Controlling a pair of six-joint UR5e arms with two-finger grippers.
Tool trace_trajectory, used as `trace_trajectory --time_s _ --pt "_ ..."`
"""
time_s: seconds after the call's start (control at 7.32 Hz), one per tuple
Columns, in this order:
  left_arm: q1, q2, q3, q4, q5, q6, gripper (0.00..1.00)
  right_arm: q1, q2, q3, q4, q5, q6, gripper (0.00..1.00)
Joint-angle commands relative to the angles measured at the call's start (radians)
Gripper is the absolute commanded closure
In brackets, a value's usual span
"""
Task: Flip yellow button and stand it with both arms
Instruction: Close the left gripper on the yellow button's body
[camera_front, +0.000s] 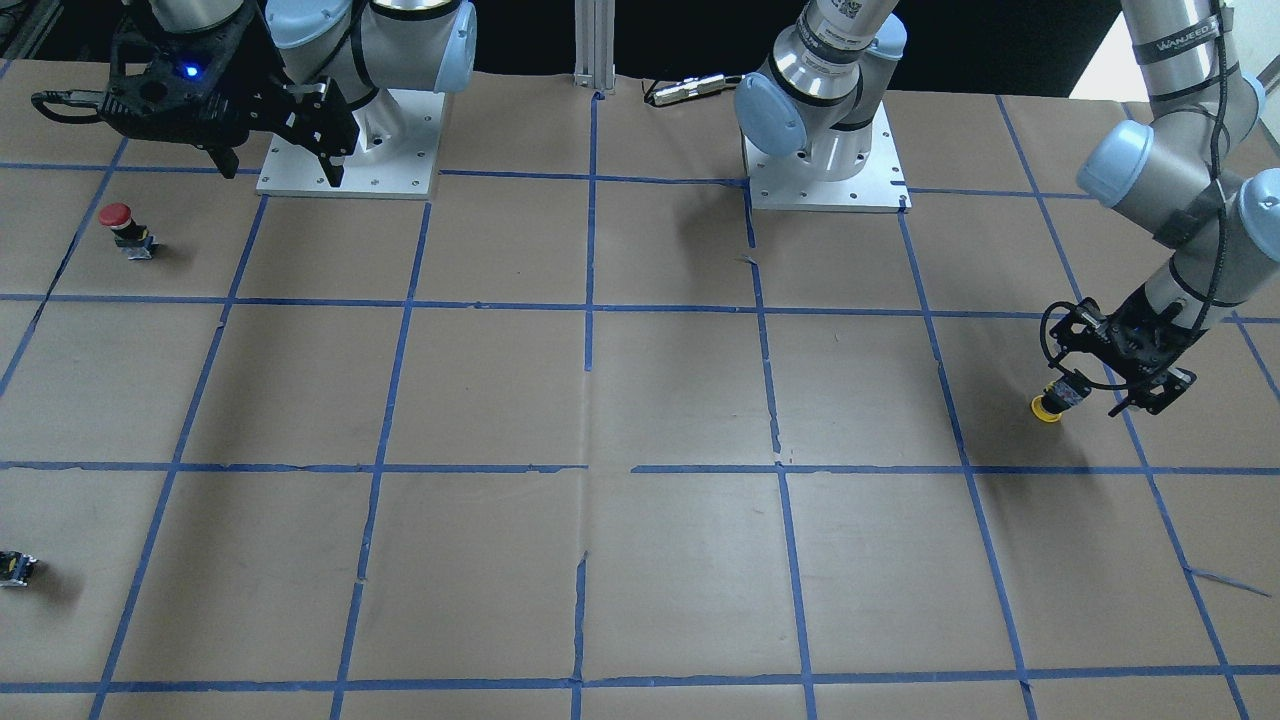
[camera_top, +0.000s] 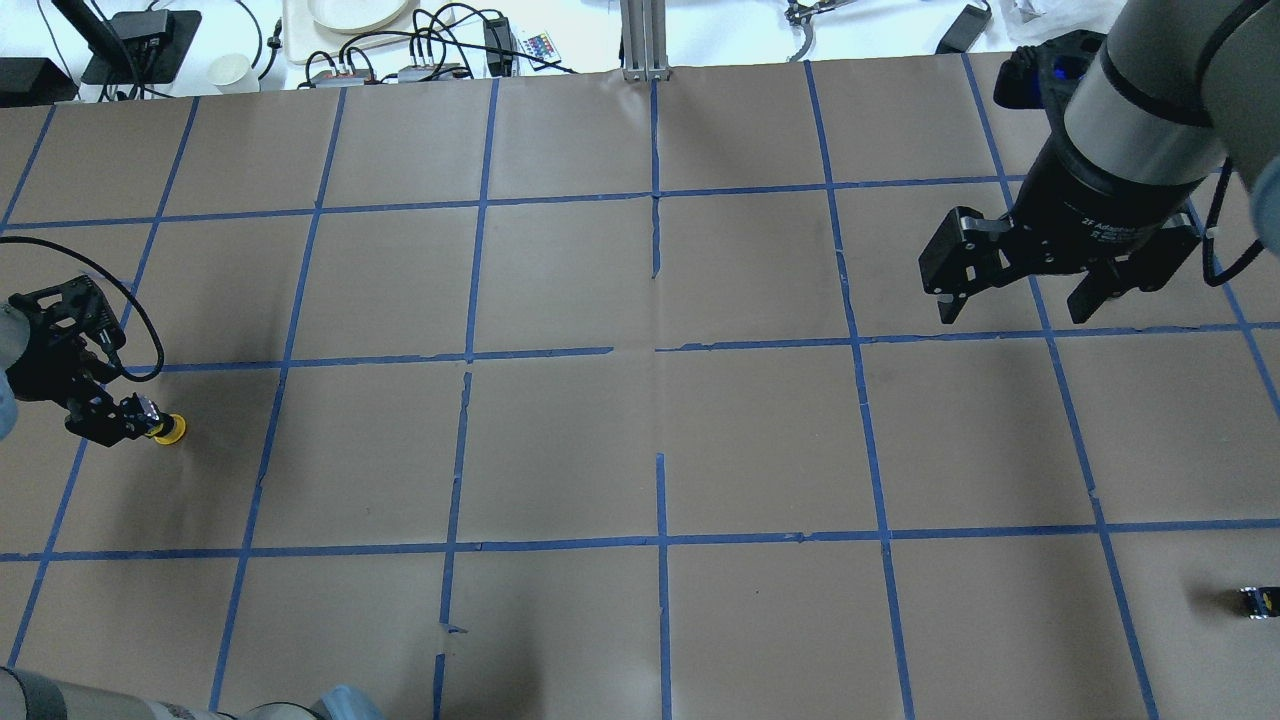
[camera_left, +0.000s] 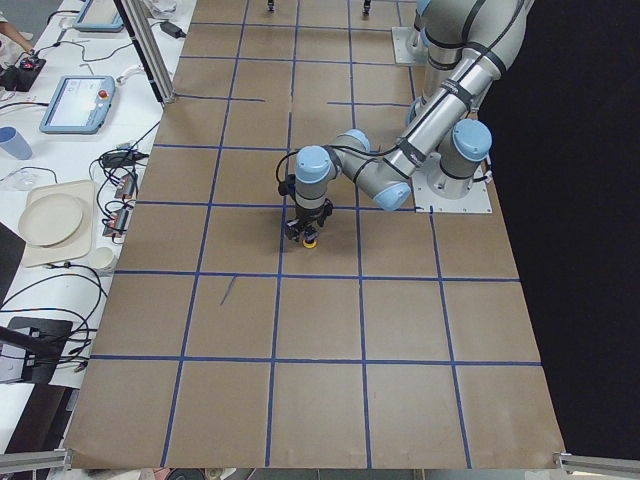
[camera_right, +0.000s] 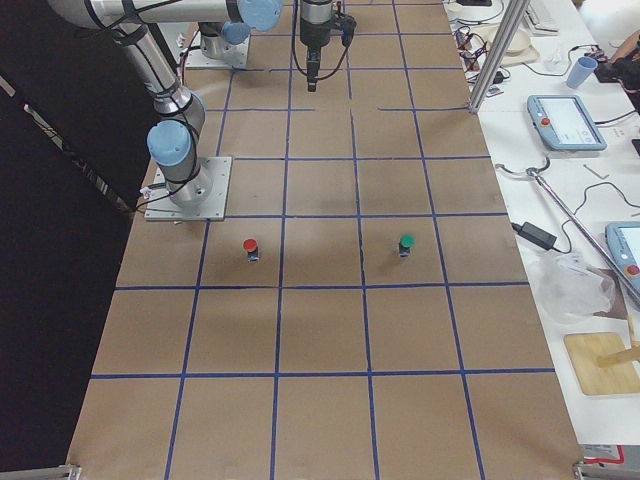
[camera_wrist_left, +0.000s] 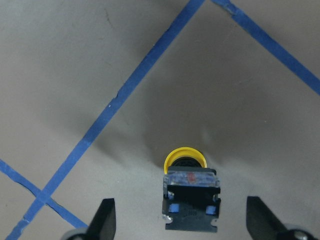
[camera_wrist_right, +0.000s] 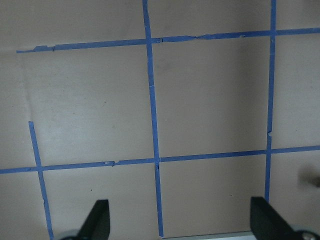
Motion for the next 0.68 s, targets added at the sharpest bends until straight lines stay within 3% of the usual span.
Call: trace_trajectory --time_s 0.0,0.14,0.41,0.55 --pt "0.001 0.002 -0.029 0.017 -0.02 -0.003 0.14 0.002 0.003 0.003 -0.022 0.01 0.001 0.0" --pt "0.001 -0.001 -0.029 0.035 -0.013 0.0 0.2 0.002 0.003 0.003 -0.025 0.01 0.001 0.0" --pt "0.001 0.002 -0.031 0.035 -0.009 -0.008 0.57 -0.001 0.004 0.005 -0.027 0.005 0.002 0.0" --pt "0.001 0.003 -0.031 0.035 -0.009 -0.009 0.62 -0.001 0.004 0.005 -0.027 0.004 0.004 0.0"
